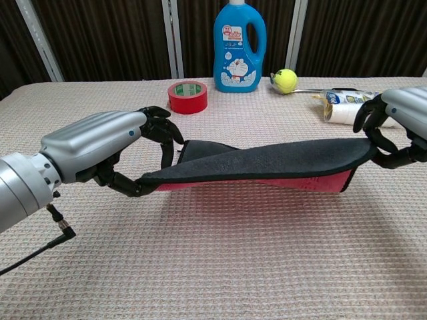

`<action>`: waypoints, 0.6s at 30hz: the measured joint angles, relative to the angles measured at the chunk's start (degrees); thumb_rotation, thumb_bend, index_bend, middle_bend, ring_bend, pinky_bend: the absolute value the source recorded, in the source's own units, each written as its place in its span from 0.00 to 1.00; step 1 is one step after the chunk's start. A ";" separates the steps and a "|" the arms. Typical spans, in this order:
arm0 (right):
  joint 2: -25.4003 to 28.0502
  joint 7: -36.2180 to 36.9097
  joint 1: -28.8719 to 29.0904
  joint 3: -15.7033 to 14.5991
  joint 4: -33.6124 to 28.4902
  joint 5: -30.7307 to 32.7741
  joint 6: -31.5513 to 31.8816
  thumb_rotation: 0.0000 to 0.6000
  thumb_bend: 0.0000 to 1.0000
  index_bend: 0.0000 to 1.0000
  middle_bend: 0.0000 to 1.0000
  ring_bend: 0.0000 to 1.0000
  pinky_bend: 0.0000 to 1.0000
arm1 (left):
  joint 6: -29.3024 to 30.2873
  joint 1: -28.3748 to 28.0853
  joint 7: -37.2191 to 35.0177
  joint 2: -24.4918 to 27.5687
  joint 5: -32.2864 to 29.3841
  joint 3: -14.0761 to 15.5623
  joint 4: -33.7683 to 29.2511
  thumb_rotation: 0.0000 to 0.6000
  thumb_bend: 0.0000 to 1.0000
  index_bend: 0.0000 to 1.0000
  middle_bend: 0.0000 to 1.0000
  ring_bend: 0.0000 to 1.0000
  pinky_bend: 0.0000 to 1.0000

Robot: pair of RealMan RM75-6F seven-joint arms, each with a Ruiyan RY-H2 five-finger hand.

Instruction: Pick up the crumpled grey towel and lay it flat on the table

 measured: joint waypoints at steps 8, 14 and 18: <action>0.61 0.55 -1.71 -1.41 -1.36 -2.16 0.15 1.00 0.70 0.73 0.36 0.21 0.24 | -0.38 1.57 0.49 -0.27 1.24 1.50 -0.80 1.00 0.54 0.62 0.22 0.04 0.12; 0.27 -0.18 -2.60 -1.94 -1.95 -2.67 -0.30 1.00 0.70 0.73 0.36 0.21 0.24 | -0.93 2.54 0.23 -0.57 2.22 2.47 -0.65 1.00 0.54 0.62 0.22 0.04 0.12; -0.21 -0.90 -2.98 -2.24 -2.09 -2.97 -0.73 1.00 0.70 0.73 0.36 0.21 0.24 | -1.35 3.09 -0.19 -0.86 2.66 2.66 -0.28 1.00 0.54 0.62 0.22 0.04 0.12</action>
